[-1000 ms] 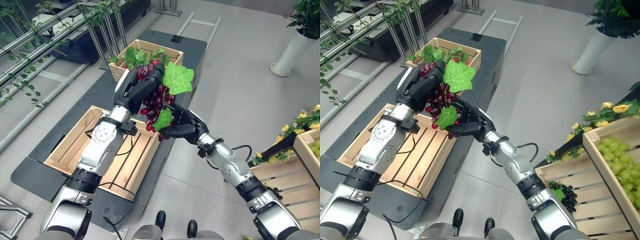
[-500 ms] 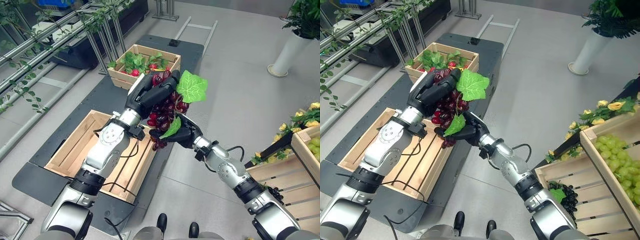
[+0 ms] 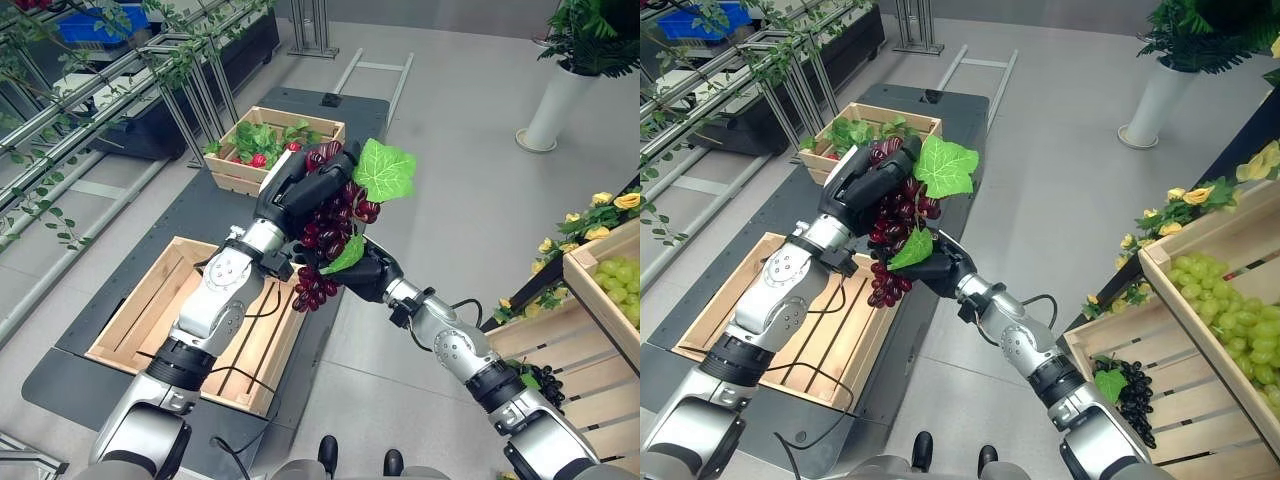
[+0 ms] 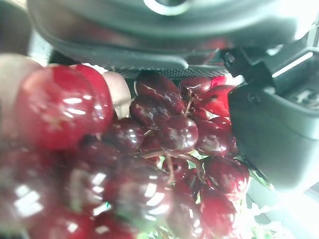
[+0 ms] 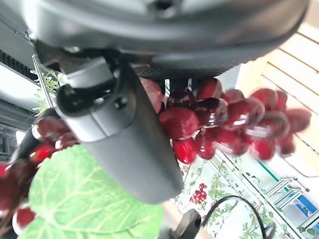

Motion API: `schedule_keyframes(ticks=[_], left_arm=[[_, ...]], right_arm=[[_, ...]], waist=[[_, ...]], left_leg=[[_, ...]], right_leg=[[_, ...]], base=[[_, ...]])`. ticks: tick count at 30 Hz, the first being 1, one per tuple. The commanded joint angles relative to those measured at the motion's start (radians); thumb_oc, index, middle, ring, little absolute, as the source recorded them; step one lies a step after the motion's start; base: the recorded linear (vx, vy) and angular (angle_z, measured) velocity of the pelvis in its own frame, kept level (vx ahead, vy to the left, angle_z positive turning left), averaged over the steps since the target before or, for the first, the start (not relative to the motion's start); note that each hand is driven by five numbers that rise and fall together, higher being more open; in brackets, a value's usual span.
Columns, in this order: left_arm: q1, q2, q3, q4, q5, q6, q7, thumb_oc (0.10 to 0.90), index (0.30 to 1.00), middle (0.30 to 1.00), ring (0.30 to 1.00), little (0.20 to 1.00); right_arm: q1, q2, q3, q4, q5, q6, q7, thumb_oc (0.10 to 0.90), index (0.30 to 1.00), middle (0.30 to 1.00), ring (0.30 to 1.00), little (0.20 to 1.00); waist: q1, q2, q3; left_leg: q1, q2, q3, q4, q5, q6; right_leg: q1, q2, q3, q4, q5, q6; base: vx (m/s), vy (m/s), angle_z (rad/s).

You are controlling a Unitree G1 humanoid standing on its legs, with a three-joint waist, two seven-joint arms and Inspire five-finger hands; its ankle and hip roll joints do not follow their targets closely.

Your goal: Pick up the fruits from the basket on one side to the basket on the other side

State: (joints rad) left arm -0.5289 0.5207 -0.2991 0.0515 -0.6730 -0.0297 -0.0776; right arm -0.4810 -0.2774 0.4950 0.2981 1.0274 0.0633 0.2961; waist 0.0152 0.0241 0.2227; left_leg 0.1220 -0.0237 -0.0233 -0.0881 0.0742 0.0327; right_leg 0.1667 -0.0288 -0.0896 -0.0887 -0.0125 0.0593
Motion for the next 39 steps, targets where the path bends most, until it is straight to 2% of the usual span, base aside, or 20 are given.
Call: schedule_keyframes(ticks=[1,7,8,9,19,23,33,39], left_arm=[[-0.079,-0.036,0.042,0.137,-0.004,-0.098,0.016,0.400,0.300,0.300,0.300,0.300],[-0.053,-0.041,0.057,0.148,0.004,-0.087,0.014,0.411,0.316,0.316,0.316,0.316],[-0.047,-0.040,0.061,0.147,0.002,-0.085,0.018,0.731,0.796,0.796,0.796,0.796],[-0.041,-0.041,0.067,0.156,0.003,-0.088,0.034,0.800,0.900,0.900,0.900,0.900],[0.026,-0.042,0.118,0.161,0.025,-0.090,0.045,0.800,0.900,0.900,0.900,0.900],[0.065,-0.041,0.136,0.168,0.042,-0.099,0.027,0.800,0.900,0.900,0.900,0.900],[0.128,-0.041,0.174,0.174,0.031,-0.103,-0.001,0.800,0.900,0.900,0.900,0.900],[0.204,-0.055,0.194,0.207,0.106,-0.146,-0.009,0.800,0.900,0.900,0.900,0.900]], right_arm=[[-0.008,0.095,-0.096,-0.091,0.097,-0.158,0.044,0.400,0.300,0.300,0.300,0.300],[0.016,0.086,-0.117,-0.084,0.082,-0.155,0.022,0.400,0.300,0.300,0.300,0.300],[0.020,0.083,-0.122,-0.081,0.083,-0.157,0.018,0.400,0.300,0.300,0.300,0.300],[0.029,0.080,-0.129,-0.075,0.074,-0.166,0.008,0.400,0.300,0.300,0.300,0.300],[0.103,0.050,-0.174,-0.066,-0.043,-0.227,-0.088,0.400,0.300,0.300,0.300,0.300],[0.140,0.038,-0.196,-0.063,-0.056,-0.246,-0.091,0.400,0.300,0.300,0.300,0.300],[0.201,0.006,-0.249,-0.042,-0.142,-0.257,-0.137,0.400,0.300,0.300,0.300,0.300],[0.264,-0.004,-0.270,-0.013,-0.167,-0.219,-0.122,0.400,0.300,0.300,0.300,0.300]], waist=[[-0.005,-0.014,-0.195],[-0.010,-0.014,-0.193],[-0.010,-0.014,-0.192],[-0.012,-0.014,-0.191],[-0.028,-0.016,-0.183],[-0.034,-0.015,-0.177],[-0.045,-0.014,-0.174],[-0.050,-0.013,-0.163]], left_leg=[[-0.005,-0.010,-0.002,0.001,-0.119,-0.038],[-0.003,-0.008,0.002,0.001,-0.122,-0.038],[-0.003,-0.007,0.003,0.001,-0.123,-0.038],[-0.002,-0.007,0.004,0.001,-0.124,-0.037],[0.000,-0.002,0.021,0.001,-0.125,-0.036],[0.005,-0.001,0.029,0.001,-0.128,-0.034],[0.009,0.001,0.040,0.001,-0.131,-0.033],[0.011,0.002,0.048,0.001,-0.134,-0.031]], right_leg=[[-0.019,0.018,-0.034,0.001,-0.026,-0.022],[-0.020,0.018,-0.028,0.001,-0.026,-0.021],[-0.020,0.018,-0.027,0.001,-0.026,-0.021],[-0.020,0.019,-0.026,0.001,-0.027,-0.020],[-0.024,0.022,-0.008,0.001,-0.022,-0.020],[-0.023,0.023,-0.001,0.001,-0.021,-0.018],[-0.023,0.025,0.009,0.001,-0.016,-0.013],[-0.026,0.025,0.014,0.001,-0.014,-0.012]], base=[[0.01,0.010,-0.06],[0.00,0.002,-0.02],[0.00,0.000,0.00],[0.00,0.000,0.00],[-0.01,0.002,-0.03],[-0.02,0.008,-0.12],[0.00,0.005,-0.08],[0.00,0.000,0.00]])
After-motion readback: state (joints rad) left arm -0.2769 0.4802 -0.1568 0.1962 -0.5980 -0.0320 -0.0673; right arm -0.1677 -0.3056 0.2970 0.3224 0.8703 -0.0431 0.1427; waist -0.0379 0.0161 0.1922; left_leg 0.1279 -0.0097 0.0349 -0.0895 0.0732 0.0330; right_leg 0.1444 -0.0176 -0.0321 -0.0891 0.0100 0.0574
